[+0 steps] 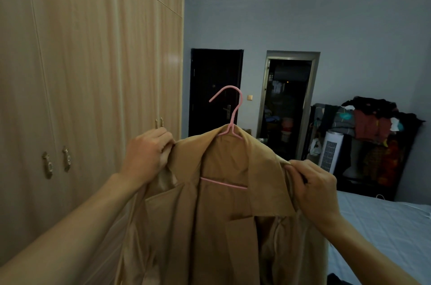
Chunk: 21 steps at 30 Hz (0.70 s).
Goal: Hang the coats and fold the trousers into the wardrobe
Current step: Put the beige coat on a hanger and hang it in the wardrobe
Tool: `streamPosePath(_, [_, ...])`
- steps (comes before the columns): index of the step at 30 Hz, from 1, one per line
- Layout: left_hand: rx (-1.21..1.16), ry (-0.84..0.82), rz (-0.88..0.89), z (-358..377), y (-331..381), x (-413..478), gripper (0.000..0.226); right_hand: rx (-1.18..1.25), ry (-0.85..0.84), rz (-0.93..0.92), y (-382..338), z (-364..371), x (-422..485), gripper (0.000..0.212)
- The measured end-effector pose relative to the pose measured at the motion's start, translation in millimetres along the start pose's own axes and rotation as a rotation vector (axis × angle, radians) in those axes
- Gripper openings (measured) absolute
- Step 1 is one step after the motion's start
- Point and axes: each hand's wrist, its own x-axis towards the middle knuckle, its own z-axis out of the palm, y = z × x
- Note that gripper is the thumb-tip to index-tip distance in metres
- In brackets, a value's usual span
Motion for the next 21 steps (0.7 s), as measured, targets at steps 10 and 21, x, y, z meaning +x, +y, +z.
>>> streamPosePath(10, [-0.160, 0.058, -0.090, 9.4, 105.2, -6.1, 0.007, -0.029, -0.001, 0.033, -7.7, 11.5, -2.0, 0.019])
streamPosePath(21, [-0.370, 0.079, -0.074, 12.5, 137.2, 4.4, 0.020, 0.048, 0.057, 0.050, -9.4, 1.0, -9.5, 0.026])
